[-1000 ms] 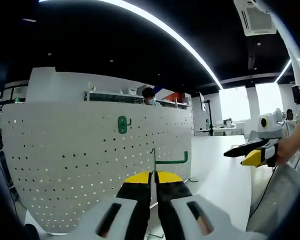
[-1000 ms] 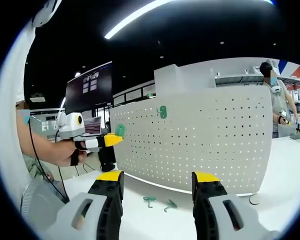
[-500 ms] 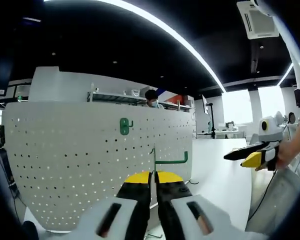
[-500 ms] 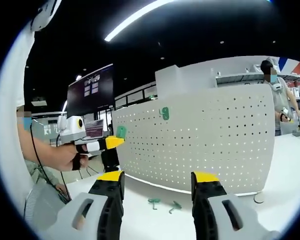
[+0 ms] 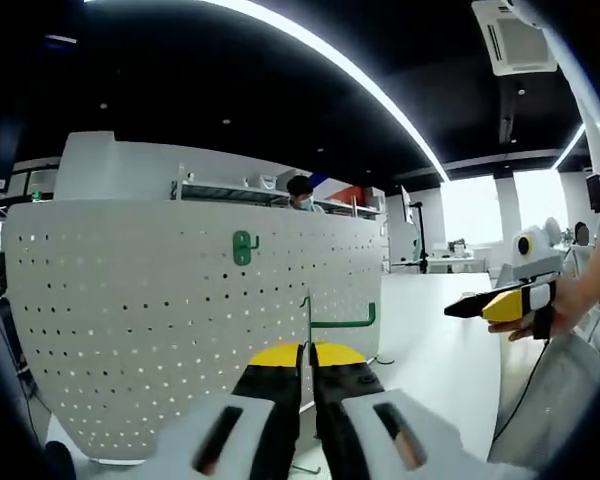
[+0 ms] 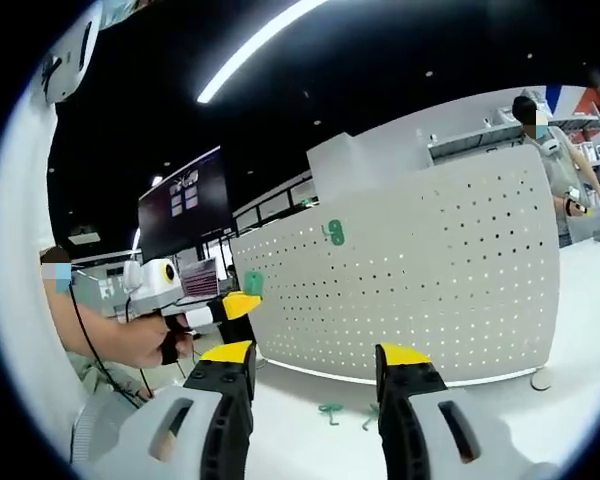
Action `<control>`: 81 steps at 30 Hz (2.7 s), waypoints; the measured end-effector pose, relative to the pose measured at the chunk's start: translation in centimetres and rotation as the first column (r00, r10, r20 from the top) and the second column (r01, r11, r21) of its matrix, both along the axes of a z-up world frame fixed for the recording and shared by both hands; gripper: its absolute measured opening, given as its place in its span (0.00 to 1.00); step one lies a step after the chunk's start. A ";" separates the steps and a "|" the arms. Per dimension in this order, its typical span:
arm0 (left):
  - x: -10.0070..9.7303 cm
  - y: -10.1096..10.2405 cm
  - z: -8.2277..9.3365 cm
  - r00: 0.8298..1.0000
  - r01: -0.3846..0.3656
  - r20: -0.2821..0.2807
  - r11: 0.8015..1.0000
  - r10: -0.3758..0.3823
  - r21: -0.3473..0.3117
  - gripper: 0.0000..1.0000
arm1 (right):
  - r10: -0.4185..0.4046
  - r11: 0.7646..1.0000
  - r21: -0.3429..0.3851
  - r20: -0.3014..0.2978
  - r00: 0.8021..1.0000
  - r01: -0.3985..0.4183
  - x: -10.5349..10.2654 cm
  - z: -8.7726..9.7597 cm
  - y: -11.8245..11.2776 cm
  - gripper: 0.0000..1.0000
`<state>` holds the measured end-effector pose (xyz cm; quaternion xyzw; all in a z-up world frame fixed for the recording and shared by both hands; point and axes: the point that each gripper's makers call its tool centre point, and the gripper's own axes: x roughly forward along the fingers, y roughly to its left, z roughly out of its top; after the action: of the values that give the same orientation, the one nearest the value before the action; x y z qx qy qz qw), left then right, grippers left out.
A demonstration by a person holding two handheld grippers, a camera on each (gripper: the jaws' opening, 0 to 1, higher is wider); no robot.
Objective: Insert the hook assembly into the mounting plate slot until the hook locks in place.
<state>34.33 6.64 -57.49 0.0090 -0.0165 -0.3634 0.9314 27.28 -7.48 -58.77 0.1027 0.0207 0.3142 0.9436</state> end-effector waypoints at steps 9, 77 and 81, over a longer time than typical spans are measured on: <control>-0.3 -0.7 -0.1 1.000 0.005 -0.004 1.000 -0.005 0.000 0.02 | 0.023 1.000 -0.016 0.018 1.000 -0.022 0.5 0.5 1.0 0.43; -2.5 -5.6 1.0 0.994 0.107 -0.002 0.994 -0.107 0.002 0.02 | 0.137 0.991 -0.018 0.114 0.984 -0.136 3.3 3.6 7.2 0.15; -2.5 -5.6 1.1 0.994 0.110 -0.004 0.994 -0.110 0.000 0.02 | 0.143 0.990 -0.013 0.117 0.983 -0.142 3.3 3.8 7.5 0.12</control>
<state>31.82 1.02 -56.40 0.0074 -0.0152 -0.4140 0.9101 30.60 0.04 -55.00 0.0803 -0.0269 0.3864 0.9184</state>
